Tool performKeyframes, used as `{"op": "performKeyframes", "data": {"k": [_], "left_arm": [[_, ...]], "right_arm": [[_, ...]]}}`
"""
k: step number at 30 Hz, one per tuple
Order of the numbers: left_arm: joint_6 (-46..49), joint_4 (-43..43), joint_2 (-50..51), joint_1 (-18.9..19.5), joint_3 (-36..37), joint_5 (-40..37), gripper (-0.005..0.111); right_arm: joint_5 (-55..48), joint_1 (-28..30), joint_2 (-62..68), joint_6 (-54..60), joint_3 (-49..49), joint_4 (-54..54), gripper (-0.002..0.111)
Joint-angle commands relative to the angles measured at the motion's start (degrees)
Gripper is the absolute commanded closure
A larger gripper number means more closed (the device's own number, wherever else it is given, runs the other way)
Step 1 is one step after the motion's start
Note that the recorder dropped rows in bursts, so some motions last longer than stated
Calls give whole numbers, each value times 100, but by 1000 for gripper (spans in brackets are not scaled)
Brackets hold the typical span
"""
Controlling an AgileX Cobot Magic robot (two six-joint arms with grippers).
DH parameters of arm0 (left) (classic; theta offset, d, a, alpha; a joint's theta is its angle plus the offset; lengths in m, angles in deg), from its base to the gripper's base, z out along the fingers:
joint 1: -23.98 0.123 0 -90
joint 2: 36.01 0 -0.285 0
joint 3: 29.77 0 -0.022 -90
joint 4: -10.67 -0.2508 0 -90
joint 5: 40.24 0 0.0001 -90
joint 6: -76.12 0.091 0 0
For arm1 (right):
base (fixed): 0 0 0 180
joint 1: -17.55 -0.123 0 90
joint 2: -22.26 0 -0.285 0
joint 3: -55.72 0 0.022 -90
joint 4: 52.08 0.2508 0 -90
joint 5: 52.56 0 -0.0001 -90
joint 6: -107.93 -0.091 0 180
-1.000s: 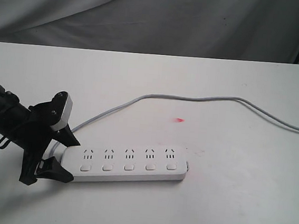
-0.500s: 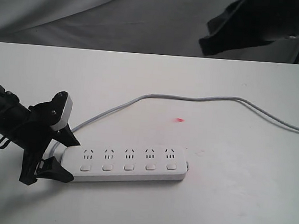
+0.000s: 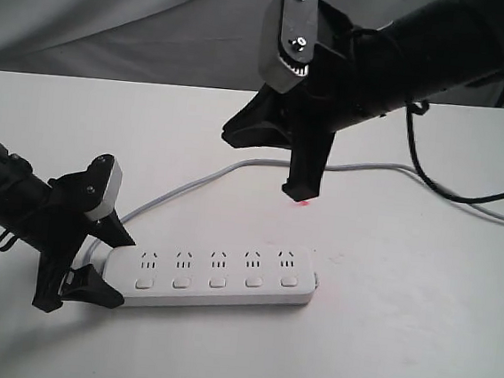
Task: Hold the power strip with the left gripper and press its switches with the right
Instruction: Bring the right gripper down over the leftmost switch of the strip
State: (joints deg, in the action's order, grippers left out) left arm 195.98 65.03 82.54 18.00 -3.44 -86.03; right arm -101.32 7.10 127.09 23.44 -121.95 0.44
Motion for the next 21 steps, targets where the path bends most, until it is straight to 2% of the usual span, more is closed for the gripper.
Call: {"op": "performKeyframes", "data": {"k": [1, 5, 7, 8, 9, 10, 11, 12, 14, 21], "left_arm": [[15, 6, 0, -8, -12, 243, 107], [15, 6, 0, -8, -12, 243, 107], [15, 6, 0, -8, -12, 243, 107], [15, 6, 0, -8, -12, 243, 107], [15, 6, 0, -8, -12, 243, 107], [15, 6, 0, -8, -12, 243, 107], [15, 6, 0, -8, -12, 243, 107], [15, 6, 0, -8, -12, 243, 107], [15, 6, 0, -8, -12, 243, 107], [15, 6, 0, -8, -12, 243, 107]], "right_arm": [[238, -45, 397, 92, -28, 459, 108], [45, -45, 742, 315, -28, 368, 107], [45, -45, 942, 324, -28, 368, 93], [45, -45, 1055, 416, -28, 368, 77], [45, -45, 1105, 495, -28, 368, 69], [99, -45, 1192, 512, -28, 437, 50], [143, -45, 1210, 512, -28, 501, 44], [217, -45, 1276, 512, -28, 589, 31], [354, -92, 1383, 496, -28, 689, 20], [887, -644, 1649, 422, -28, 178, 7]]}}
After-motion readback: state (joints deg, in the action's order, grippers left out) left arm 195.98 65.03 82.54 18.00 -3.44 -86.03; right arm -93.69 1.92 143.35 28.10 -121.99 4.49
